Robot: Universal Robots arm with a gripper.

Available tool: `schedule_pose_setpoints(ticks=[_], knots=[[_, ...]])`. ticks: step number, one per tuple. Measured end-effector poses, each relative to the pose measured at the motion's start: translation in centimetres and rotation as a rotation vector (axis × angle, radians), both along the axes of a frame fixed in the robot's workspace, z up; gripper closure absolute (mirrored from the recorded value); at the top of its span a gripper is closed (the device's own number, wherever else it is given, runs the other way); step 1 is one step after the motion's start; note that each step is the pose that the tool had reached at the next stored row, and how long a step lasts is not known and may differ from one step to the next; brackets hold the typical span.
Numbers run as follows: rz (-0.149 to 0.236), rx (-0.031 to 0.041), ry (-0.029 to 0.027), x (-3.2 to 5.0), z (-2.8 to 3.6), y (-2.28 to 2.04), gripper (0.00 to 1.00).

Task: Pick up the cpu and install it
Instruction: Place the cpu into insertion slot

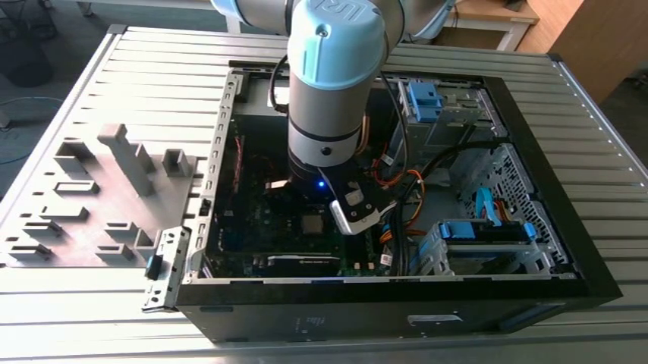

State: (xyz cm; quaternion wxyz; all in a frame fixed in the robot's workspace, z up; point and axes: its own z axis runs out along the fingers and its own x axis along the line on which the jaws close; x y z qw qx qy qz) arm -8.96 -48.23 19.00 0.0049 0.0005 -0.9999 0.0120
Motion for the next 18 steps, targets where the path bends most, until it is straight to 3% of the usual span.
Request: schedule_pose_setpoints(ticks=[18], knots=[[0.000,-0.0001,0.0000,0.12,0.01,0.00,0.48]])
